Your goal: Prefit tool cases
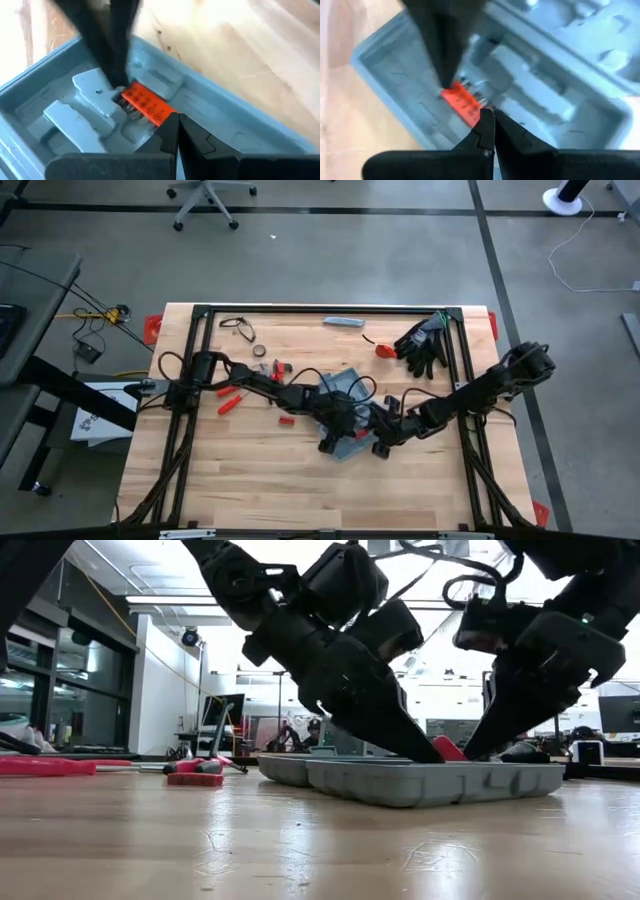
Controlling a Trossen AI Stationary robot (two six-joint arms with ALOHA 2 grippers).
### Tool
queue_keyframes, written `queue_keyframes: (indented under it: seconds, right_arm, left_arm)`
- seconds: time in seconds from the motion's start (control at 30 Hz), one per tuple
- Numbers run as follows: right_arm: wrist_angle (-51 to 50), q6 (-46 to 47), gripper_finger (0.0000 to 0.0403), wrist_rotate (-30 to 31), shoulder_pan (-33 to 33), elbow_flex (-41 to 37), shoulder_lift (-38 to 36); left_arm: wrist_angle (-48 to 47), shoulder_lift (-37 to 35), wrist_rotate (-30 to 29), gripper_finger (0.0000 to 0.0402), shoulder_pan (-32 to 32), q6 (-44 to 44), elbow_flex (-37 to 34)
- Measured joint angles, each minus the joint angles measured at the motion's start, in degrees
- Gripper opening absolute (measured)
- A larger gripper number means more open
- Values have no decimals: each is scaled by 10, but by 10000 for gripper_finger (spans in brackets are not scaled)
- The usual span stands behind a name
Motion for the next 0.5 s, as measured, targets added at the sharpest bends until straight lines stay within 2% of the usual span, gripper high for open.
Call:
queue_keyframes:
  seconds: [0.13,0.3,0.37,0.5]
  right_arm:
    - [-24,0,0,27,0,0,-7]
    - [-51,1,0,33,-1,1,-7]
    - [-63,7,0,35,-1,2,-7]
    - [-76,16,0,42,4,-3,-8]
  left_arm:
    - [-32,-15,-5,0,-1,-3,0]
    - [-111,-40,-71,0,-13,-10,-5]
    - [-129,-50,-76,0,-17,-20,-24]
    - [-87,-80,-73,0,-27,-67,-96]
